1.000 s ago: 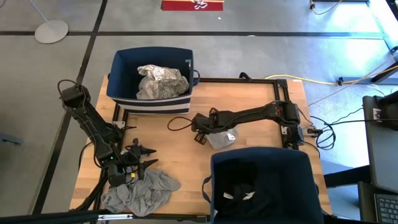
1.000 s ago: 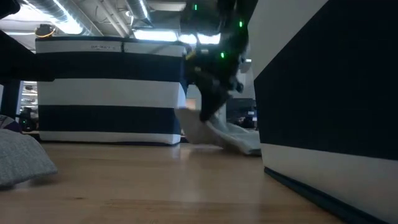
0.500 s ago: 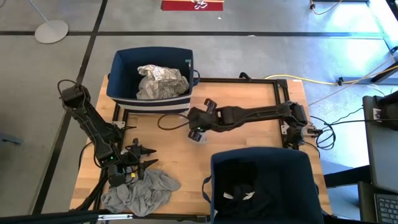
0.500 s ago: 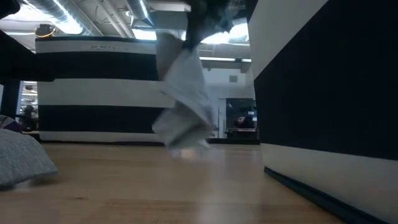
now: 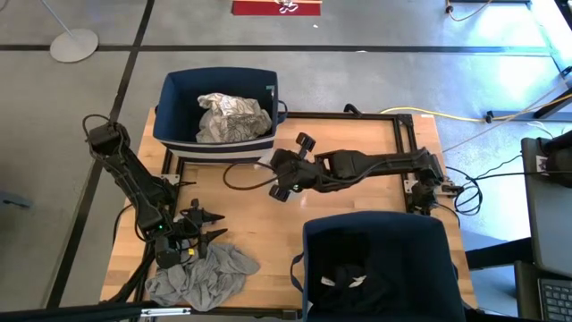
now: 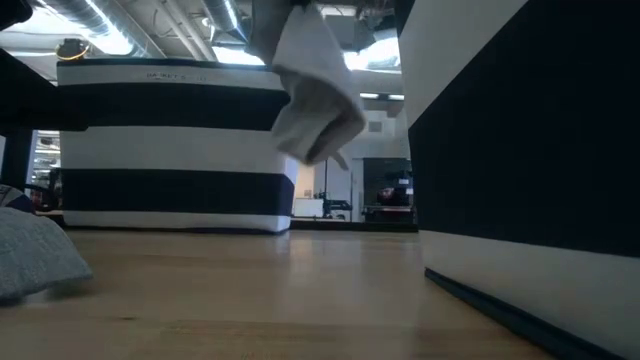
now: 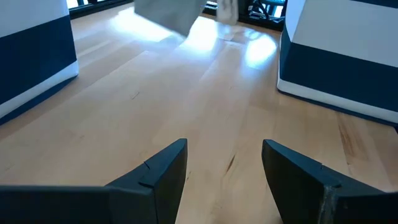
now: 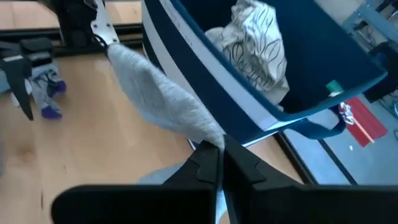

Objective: Sort clothes
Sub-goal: Put the gray boxer into the bottom blue laundry organizer

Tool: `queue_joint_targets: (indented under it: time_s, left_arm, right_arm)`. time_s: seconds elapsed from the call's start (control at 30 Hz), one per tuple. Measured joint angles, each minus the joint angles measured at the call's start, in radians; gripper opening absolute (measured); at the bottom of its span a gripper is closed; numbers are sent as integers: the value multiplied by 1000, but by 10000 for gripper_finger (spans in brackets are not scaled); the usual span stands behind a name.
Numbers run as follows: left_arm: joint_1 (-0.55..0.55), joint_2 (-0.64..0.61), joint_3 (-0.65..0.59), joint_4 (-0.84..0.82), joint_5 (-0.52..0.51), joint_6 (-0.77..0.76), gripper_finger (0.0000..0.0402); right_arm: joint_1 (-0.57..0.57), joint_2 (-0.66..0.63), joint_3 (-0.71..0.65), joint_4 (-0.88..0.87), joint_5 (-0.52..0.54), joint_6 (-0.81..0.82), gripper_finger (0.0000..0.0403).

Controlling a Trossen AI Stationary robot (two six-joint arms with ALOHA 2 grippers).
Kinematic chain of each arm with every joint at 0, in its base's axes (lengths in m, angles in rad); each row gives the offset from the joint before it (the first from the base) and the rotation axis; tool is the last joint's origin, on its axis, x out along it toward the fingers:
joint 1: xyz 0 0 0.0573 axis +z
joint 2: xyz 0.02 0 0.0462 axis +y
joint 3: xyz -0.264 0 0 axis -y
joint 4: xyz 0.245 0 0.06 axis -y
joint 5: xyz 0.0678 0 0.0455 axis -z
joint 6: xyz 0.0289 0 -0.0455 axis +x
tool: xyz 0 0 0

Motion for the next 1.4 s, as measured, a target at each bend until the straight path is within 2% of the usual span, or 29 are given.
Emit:
queue_joint_targets:
  time_s: [0.17,0.43,1.07,1.4]
  left_arm:
    - [0,0,0,0,0,0,198]
    - [0,0,0,0,0,-1,198]
    - [0,-2,0,0,0,0,198]
    - [0,-2,0,0,0,0,198]
  right_arm:
    - [31,0,86,-62,15,-1,13]
    - [120,1,240,-259,171,3,14]
    - [379,-245,229,-275,177,142,14]
    - [542,-311,229,-273,176,238,14]
